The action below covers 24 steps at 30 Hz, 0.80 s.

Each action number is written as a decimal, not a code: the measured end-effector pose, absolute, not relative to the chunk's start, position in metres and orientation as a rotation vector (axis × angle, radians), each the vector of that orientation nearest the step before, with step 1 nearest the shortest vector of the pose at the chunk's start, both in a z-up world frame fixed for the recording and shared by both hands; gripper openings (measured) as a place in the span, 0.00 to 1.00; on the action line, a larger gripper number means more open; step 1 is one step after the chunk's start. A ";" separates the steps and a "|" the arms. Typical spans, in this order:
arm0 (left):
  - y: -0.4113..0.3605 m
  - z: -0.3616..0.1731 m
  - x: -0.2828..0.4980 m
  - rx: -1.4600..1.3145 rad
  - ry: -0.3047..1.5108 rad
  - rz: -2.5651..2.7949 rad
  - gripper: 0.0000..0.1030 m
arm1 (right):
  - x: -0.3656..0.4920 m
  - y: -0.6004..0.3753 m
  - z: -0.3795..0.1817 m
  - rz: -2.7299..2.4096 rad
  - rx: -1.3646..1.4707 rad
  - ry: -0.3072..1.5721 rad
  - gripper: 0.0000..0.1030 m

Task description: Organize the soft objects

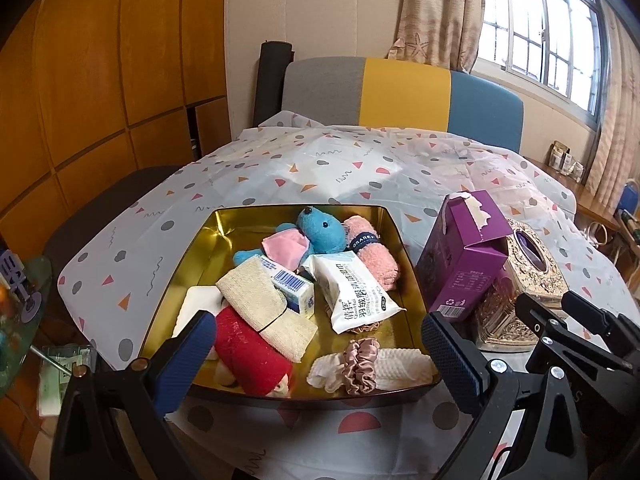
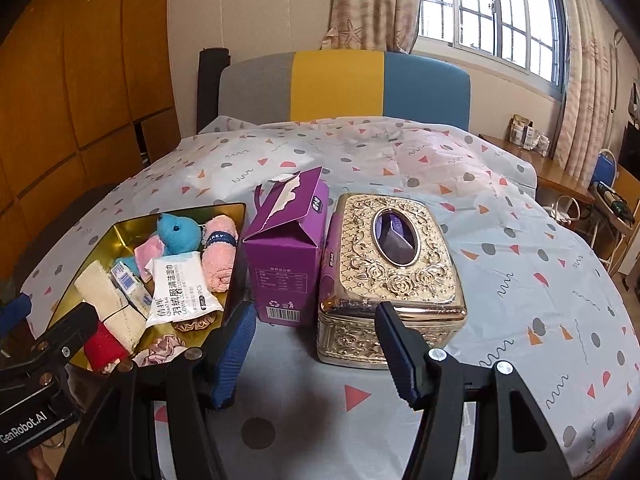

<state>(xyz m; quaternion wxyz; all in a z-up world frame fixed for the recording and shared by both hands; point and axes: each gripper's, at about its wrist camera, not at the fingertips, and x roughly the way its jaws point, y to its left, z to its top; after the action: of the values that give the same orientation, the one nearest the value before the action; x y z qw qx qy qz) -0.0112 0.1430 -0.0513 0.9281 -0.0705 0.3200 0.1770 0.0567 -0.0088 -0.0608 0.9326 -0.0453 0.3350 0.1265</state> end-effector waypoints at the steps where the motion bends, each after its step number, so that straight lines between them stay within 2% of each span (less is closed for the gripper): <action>1: 0.143 -0.051 -0.011 -0.145 0.655 0.362 1.00 | 0.057 -0.008 -0.061 0.259 -0.093 0.686 0.61; 24: 0.144 -0.052 -0.013 -0.145 0.661 0.364 1.00 | 0.056 -0.005 -0.064 0.267 -0.097 0.693 0.61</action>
<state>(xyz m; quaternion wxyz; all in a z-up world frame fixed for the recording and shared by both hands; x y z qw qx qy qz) -0.0133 0.1444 -0.0516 0.9271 -0.0708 0.3223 0.1777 0.0564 -0.0054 -0.0637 0.9307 -0.0473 0.3385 0.1303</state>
